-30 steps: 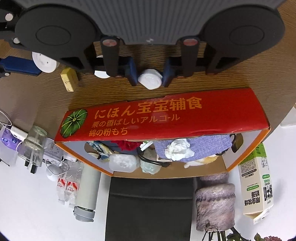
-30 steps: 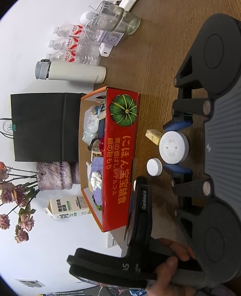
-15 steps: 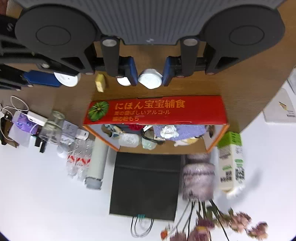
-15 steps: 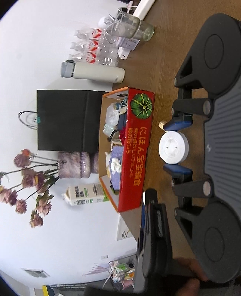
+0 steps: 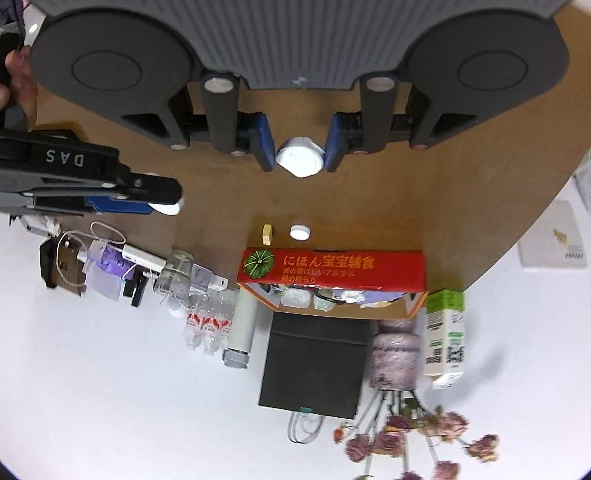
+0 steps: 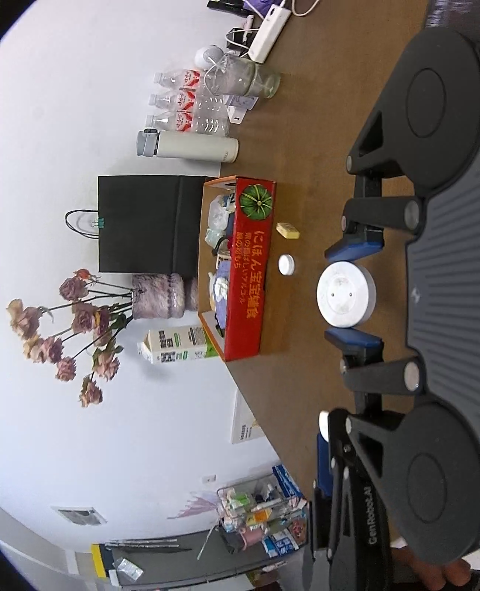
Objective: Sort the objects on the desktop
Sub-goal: 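Carry both white lids over the cardboard box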
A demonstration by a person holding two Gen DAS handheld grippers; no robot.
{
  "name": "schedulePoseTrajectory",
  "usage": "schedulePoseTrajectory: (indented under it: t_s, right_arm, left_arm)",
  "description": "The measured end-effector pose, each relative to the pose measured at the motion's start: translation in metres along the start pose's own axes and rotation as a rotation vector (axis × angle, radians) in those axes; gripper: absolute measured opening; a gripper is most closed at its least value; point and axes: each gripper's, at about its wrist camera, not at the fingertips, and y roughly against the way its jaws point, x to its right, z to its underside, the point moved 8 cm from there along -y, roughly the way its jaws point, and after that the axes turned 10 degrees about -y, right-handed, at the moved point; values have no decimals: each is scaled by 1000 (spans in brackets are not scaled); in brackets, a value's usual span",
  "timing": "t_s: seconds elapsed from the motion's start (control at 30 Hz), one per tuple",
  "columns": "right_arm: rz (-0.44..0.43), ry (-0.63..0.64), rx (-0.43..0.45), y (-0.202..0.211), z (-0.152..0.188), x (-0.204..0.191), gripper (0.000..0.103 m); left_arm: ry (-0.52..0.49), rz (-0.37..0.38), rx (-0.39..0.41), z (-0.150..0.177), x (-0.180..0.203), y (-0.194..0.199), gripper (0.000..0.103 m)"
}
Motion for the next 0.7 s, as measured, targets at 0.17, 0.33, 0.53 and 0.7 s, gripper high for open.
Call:
schedulePoseTrajectory:
  t_s: [0.17, 0.33, 0.53, 0.7]
  right_arm:
    - [-20, -26, -23, 31, 9, 1, 38]
    - [-14, 17, -35, 62, 6, -1, 38]
    - [-2, 52, -21, 95, 3, -10, 38]
    - [-18, 39, -6, 97, -9, -11, 38]
  left_arm:
    - [-43, 11, -50, 15, -3, 39, 30]
    - [-67, -51, -45, 16, -12, 78, 30]
    - [-12, -122, 20, 16, -20, 109, 30]
    - [-35, -107, 16, 7, -25, 106, 30]
